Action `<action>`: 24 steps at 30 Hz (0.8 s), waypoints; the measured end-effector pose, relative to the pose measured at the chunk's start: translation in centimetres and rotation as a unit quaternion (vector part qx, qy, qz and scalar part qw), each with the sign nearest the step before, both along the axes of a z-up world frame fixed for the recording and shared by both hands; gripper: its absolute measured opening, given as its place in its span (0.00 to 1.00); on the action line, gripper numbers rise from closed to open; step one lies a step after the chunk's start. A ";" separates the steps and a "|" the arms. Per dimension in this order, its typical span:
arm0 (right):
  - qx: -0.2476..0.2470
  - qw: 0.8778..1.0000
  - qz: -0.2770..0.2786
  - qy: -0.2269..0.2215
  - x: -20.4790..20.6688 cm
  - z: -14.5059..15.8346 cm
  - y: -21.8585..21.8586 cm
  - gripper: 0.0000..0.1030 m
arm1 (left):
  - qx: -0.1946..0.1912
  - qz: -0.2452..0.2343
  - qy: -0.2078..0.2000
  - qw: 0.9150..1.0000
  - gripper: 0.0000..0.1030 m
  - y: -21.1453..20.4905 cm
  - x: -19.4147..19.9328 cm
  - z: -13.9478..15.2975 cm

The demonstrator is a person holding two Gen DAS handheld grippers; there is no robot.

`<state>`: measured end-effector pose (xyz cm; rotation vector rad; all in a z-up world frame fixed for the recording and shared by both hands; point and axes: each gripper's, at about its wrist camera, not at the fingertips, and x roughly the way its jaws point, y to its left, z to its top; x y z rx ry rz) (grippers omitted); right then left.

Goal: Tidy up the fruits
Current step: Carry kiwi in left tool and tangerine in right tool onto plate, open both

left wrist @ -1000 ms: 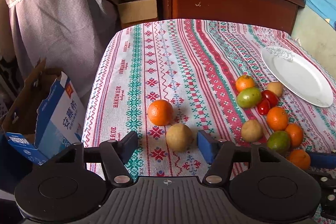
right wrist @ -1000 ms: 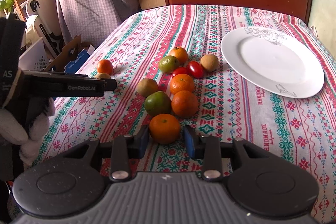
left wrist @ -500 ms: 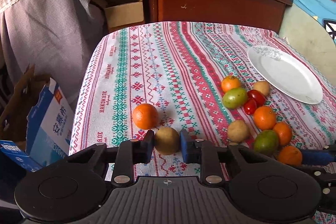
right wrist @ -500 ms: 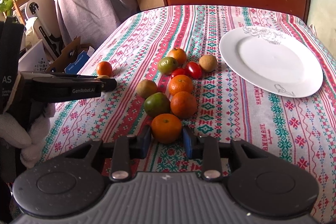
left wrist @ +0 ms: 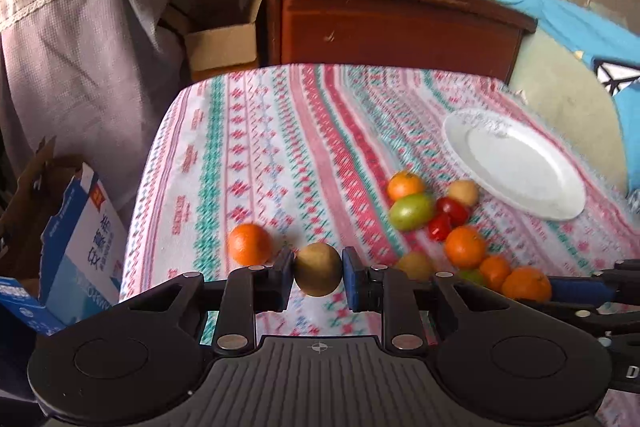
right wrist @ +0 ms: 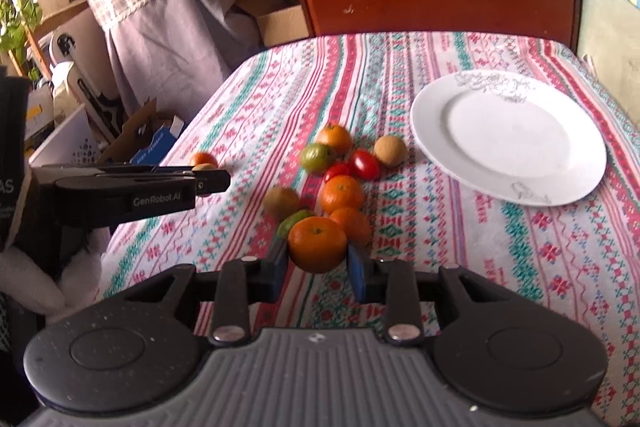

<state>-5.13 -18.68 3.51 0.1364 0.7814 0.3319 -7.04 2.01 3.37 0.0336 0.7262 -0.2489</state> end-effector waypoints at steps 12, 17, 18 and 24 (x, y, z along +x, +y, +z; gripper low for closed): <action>0.007 0.995 -0.095 -0.033 2.0 1.8 -4.1 0.30 | -0.070 -0.049 -0.017 0.996 0.22 -4.5 1.5 2.3; 0.009 0.989 -0.147 -0.032 2.9 1.9 -6.2 0.30 | -0.082 -0.073 -0.022 0.994 0.22 -7.0 2.9 2.8; 0.008 0.988 -0.154 -0.032 3.1 1.8 -6.5 0.30 | -0.086 -0.079 -0.022 0.993 0.22 -7.5 3.2 2.8; 0.002 0.982 -0.190 -0.016 3.7 1.2 -7.8 0.30 | -0.097 -0.112 -0.009 0.989 0.22 -10.4 4.7 1.9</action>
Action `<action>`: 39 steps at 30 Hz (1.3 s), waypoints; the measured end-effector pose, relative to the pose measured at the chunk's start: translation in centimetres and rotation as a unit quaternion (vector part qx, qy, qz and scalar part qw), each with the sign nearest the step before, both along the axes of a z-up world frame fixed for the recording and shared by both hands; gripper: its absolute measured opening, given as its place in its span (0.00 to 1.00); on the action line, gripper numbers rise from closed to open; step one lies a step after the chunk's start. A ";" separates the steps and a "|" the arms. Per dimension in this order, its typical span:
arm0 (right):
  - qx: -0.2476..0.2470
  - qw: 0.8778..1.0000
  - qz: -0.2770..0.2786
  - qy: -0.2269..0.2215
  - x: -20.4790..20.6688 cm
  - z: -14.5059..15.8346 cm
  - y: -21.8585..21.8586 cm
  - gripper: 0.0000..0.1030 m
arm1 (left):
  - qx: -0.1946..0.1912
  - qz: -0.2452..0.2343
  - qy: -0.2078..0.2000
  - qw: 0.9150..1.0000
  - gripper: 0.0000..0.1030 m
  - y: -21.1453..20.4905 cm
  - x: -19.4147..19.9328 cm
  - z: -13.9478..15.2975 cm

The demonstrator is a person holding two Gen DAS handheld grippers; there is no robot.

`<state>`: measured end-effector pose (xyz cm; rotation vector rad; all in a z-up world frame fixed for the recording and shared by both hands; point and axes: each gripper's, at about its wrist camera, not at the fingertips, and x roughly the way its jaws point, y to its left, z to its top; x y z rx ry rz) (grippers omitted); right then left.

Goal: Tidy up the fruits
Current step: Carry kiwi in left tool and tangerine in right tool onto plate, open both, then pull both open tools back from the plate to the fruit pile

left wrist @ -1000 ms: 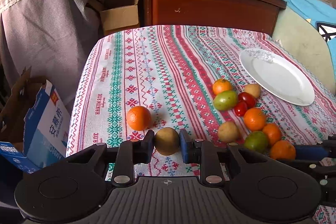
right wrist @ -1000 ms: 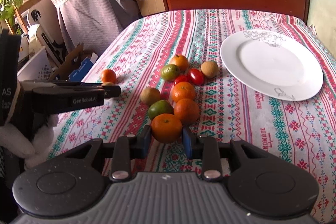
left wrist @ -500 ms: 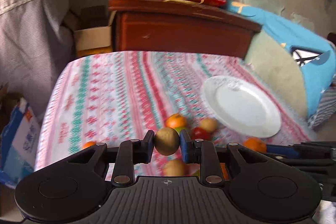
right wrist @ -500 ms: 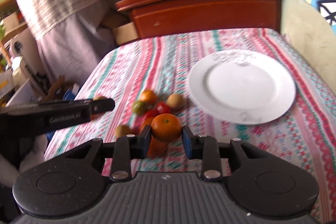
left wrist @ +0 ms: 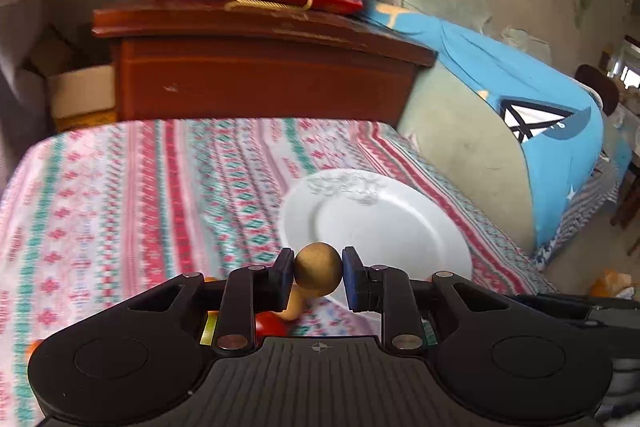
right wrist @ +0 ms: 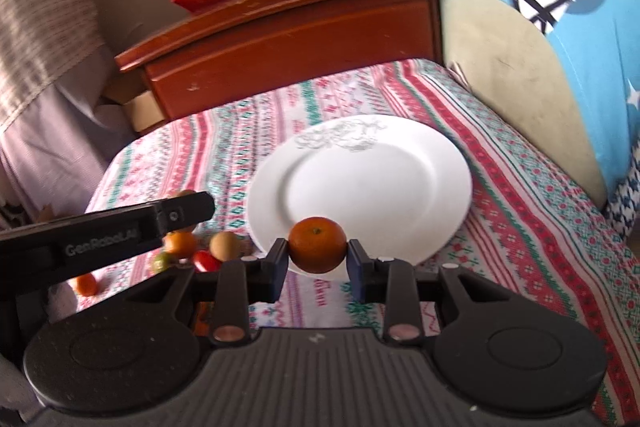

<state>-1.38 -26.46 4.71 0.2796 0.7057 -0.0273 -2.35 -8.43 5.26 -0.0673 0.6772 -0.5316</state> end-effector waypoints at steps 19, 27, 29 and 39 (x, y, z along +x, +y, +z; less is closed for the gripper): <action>0.009 0.999 -0.045 0.019 1.5 -1.5 -1.6 0.34 | -0.022 -0.027 0.058 0.998 0.25 -3.6 3.3 -2.4; 0.017 0.999 -0.044 0.006 1.1 -0.7 -1.5 0.37 | -0.011 0.002 0.040 0.999 0.26 -1.8 3.0 0.5; 0.015 0.999 -0.033 0.002 0.9 -0.5 -1.1 0.37 | -0.007 0.008 0.038 0.999 0.27 -0.8 2.7 1.0; 0.013 1.000 0.026 0.004 -0.3 -0.4 1.4 0.38 | 0.010 0.076 0.064 0.995 0.27 5.3 1.5 1.5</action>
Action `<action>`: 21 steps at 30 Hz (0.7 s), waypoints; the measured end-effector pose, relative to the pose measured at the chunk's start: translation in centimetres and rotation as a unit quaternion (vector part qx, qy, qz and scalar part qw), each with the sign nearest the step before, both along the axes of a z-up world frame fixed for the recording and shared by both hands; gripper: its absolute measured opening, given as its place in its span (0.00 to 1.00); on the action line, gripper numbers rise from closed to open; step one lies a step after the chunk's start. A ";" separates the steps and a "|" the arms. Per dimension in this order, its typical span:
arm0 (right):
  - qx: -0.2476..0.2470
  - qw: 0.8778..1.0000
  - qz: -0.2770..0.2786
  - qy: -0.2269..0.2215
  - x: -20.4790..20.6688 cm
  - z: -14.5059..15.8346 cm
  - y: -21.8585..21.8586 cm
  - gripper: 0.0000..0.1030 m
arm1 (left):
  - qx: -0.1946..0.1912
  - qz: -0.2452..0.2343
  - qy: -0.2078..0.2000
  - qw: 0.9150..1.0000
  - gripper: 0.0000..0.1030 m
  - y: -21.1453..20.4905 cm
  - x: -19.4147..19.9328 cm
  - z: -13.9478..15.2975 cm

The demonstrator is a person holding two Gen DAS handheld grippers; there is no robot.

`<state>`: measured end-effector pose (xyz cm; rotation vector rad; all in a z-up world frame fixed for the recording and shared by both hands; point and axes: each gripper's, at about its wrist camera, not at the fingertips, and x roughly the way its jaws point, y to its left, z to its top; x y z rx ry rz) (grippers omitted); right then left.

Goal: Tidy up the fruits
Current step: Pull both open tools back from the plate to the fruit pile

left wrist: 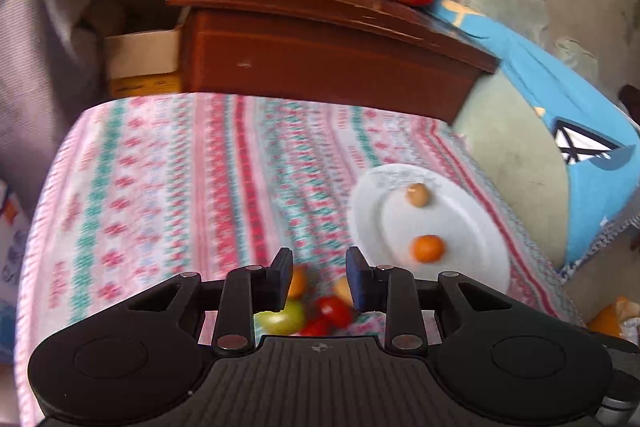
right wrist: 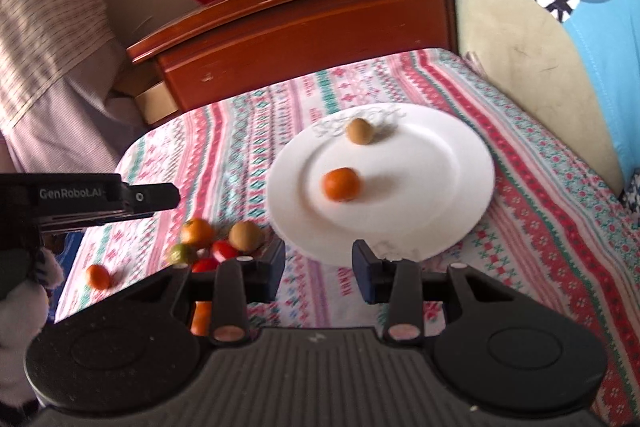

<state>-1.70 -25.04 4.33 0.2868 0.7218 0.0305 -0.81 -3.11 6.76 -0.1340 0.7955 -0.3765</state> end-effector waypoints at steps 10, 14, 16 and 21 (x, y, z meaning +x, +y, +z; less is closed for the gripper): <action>0.001 0.998 0.065 0.006 -1.8 -0.1 3.1 0.39 | 0.025 0.067 0.004 0.997 0.27 5.6 -2.1 -0.7; -0.005 0.996 0.085 0.014 -2.5 -0.6 4.2 0.39 | 0.035 0.089 0.008 0.995 0.27 7.2 -3.0 -1.4; -0.011 0.995 0.093 0.017 -2.7 -0.9 4.6 0.39 | 0.040 0.094 0.007 0.995 0.27 7.8 -3.5 -1.7; -0.024 0.994 0.104 0.023 -2.9 -1.5 5.2 0.39 | 0.057 0.099 0.017 0.993 0.27 8.5 -4.2 -2.7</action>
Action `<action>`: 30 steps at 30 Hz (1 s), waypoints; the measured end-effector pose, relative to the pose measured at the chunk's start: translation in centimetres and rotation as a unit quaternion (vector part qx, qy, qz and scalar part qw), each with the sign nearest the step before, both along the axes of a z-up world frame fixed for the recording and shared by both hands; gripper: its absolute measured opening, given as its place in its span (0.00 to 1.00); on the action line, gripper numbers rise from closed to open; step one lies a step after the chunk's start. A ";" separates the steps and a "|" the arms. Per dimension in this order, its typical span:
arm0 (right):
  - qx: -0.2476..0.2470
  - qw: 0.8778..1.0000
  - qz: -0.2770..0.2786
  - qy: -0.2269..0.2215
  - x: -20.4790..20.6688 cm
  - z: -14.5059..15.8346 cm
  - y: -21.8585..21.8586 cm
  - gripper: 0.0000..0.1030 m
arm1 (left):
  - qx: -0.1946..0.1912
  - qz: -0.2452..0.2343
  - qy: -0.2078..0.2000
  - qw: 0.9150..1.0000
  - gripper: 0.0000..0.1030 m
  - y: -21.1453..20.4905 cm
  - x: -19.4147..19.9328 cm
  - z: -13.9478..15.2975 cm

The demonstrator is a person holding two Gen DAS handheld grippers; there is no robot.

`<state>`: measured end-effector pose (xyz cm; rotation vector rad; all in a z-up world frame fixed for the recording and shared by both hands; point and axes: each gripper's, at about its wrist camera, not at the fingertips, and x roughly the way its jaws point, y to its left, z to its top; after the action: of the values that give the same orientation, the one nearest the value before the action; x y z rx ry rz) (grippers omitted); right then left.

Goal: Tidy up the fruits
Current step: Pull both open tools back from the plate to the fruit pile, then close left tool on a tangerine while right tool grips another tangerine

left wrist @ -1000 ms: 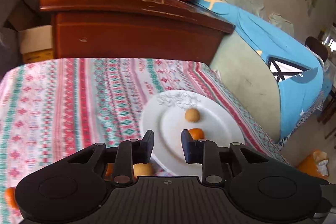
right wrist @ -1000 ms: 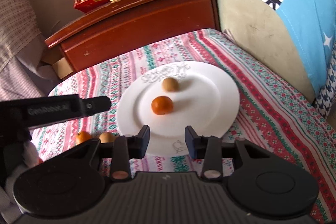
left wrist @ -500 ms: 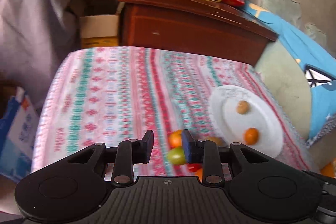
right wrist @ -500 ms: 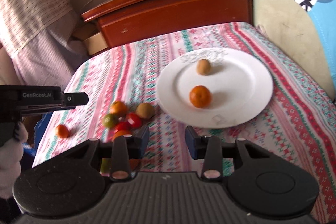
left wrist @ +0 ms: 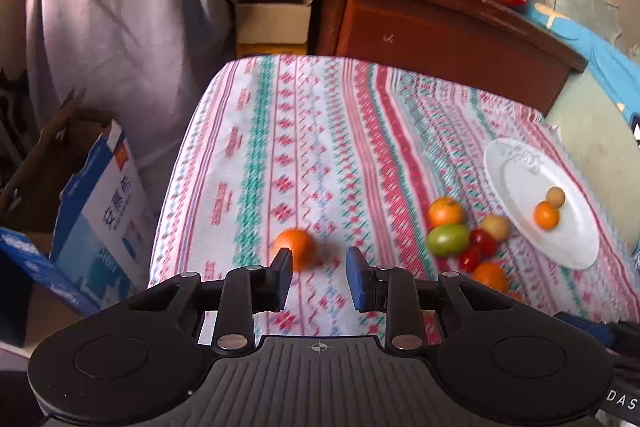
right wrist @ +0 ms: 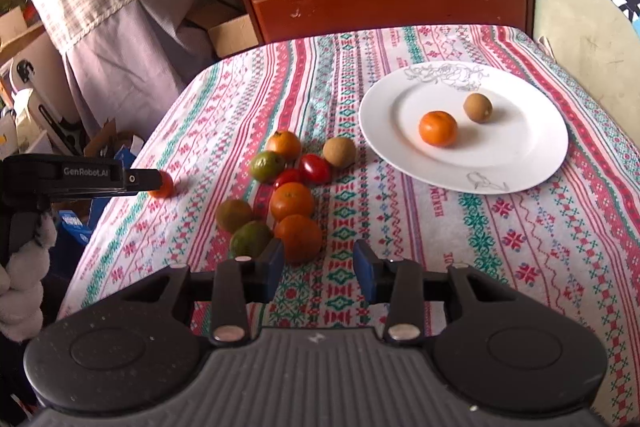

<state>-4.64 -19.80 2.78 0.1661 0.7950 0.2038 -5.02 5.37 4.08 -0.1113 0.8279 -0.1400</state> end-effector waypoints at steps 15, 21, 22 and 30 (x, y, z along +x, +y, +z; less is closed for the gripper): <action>-0.040 0.999 0.017 0.000 0.6 -1.7 1.5 0.39 | 0.047 0.009 -0.008 0.999 0.37 -0.3 0.7 -2.4; -0.037 0.999 0.021 -0.005 1.3 -1.8 1.8 0.39 | 0.070 -0.001 -0.023 0.997 0.38 -1.2 1.2 -2.8; -0.037 0.999 0.021 -0.005 1.4 -1.8 1.9 0.39 | 0.071 -0.001 -0.025 0.997 0.38 -1.2 1.3 -2.8; -0.038 0.999 0.023 -0.009 2.0 -1.8 2.2 0.38 | 0.072 -0.002 -0.034 0.997 0.34 -1.3 1.6 -3.0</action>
<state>-2.68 -17.59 0.94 0.0740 0.7874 0.2187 -3.43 4.03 1.11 0.0307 0.7670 -0.0870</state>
